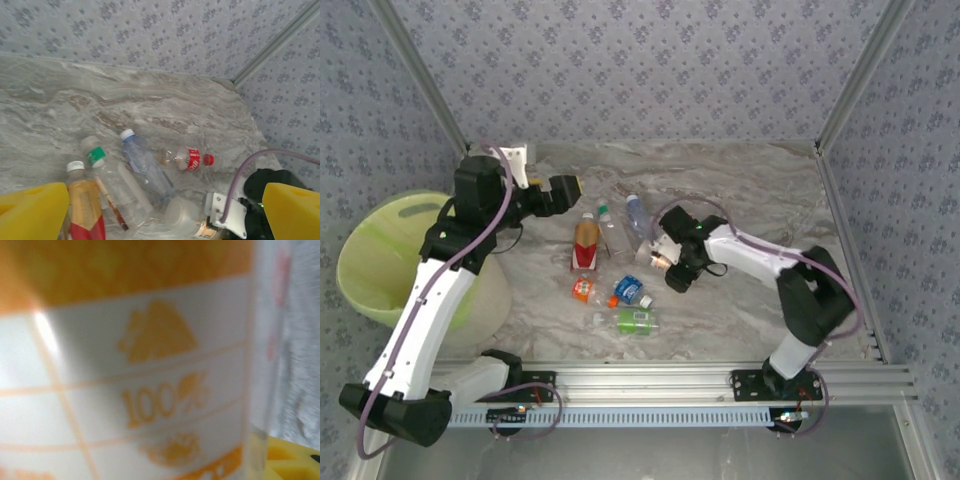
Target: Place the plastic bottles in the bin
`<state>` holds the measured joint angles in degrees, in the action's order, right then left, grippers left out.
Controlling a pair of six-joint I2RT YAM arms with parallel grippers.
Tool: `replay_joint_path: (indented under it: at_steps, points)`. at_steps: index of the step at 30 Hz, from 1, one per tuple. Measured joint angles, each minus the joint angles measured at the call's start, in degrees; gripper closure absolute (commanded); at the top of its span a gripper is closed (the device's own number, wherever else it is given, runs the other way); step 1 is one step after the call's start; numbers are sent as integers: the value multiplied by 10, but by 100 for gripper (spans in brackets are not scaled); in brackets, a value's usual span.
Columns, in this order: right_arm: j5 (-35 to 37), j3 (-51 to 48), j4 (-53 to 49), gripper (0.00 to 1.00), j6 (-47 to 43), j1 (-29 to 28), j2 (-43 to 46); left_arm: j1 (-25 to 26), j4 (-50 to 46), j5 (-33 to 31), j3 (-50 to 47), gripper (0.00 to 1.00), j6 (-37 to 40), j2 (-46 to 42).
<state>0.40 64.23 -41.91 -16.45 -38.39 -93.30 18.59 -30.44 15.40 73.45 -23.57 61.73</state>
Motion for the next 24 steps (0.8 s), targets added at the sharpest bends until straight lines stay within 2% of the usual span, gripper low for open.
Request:
replay_joint_path:
  at_steps: [8, 18, 24]
  points:
    - [-64, -51, 128, 51, 108, 5, 143, 50, 104, 36, -43, 1, -72, 63]
    - [-140, -111, 296, 51, 231, -5, 186, 128, 203, 109, -48, 1, -137, 168]
    - [-160, -111, 341, 50, 244, -9, 191, 150, 212, 130, -17, 13, -153, 213]
